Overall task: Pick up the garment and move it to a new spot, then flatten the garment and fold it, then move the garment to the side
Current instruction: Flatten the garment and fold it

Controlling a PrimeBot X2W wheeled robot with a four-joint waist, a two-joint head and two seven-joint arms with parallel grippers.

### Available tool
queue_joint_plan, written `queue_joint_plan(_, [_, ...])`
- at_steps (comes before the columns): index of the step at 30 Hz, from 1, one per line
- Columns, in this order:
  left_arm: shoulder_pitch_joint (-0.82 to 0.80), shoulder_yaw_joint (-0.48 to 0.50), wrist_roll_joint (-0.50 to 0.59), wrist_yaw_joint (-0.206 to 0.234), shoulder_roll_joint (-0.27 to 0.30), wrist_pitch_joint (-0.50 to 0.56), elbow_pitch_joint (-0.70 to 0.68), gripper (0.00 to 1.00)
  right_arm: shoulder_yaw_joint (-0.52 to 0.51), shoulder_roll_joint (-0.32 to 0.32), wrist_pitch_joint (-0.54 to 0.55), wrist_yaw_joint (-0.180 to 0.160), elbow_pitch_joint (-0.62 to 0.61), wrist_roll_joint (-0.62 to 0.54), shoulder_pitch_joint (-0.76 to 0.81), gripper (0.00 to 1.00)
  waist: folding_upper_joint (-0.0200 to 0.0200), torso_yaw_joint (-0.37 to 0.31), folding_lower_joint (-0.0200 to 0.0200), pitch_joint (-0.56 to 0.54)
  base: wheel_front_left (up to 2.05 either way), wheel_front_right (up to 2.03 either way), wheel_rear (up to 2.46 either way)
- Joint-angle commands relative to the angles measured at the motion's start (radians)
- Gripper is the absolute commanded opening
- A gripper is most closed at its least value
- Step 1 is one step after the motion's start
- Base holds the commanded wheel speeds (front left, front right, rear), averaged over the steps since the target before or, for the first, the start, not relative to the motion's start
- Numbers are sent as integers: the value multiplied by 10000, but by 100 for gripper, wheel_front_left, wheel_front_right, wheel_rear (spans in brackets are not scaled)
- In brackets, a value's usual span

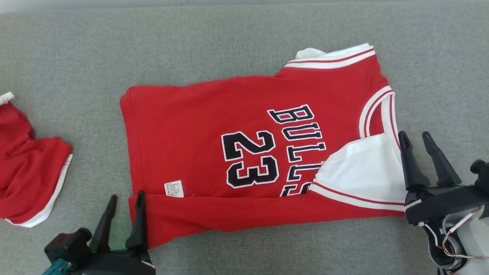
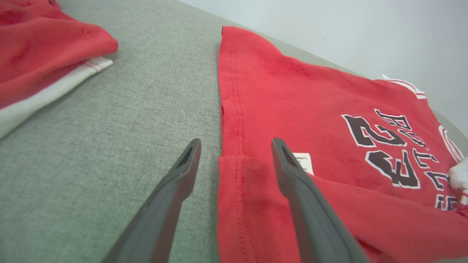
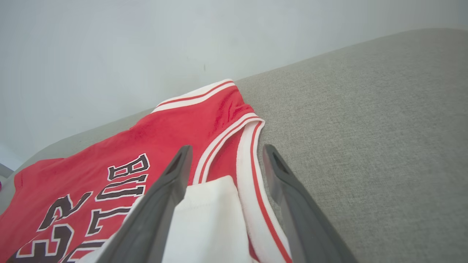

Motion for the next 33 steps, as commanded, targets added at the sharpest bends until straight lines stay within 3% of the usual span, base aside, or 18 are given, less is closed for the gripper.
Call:
queue_joint_plan(1, [-136,60,247,145,7,-255,-77,100,-284,203,-134,4,-48,-349,223,100,-1,-32,0,-173,0,0,0])
queue_joint_plan(8, [-573,136,1145,511,-21,-913,-104,100,-1238,892,-294,4,-457,-2025,846,100,-1,3,0,-540,0,0,0])
queue_joint_plan(17, [-276,237,2135,437,-101,-1118,149,100,-1832,1720,-335,4,-1383,-3718,2177,100,-1,-158,0,-1202,0,0,0])
queue_joint_plan(33, [85,265,2673,315,-219,-1128,869,100,-1811,2110,26,4,-1754,-4137,3095,100,-1,-283,0,-1578,0,0,0])
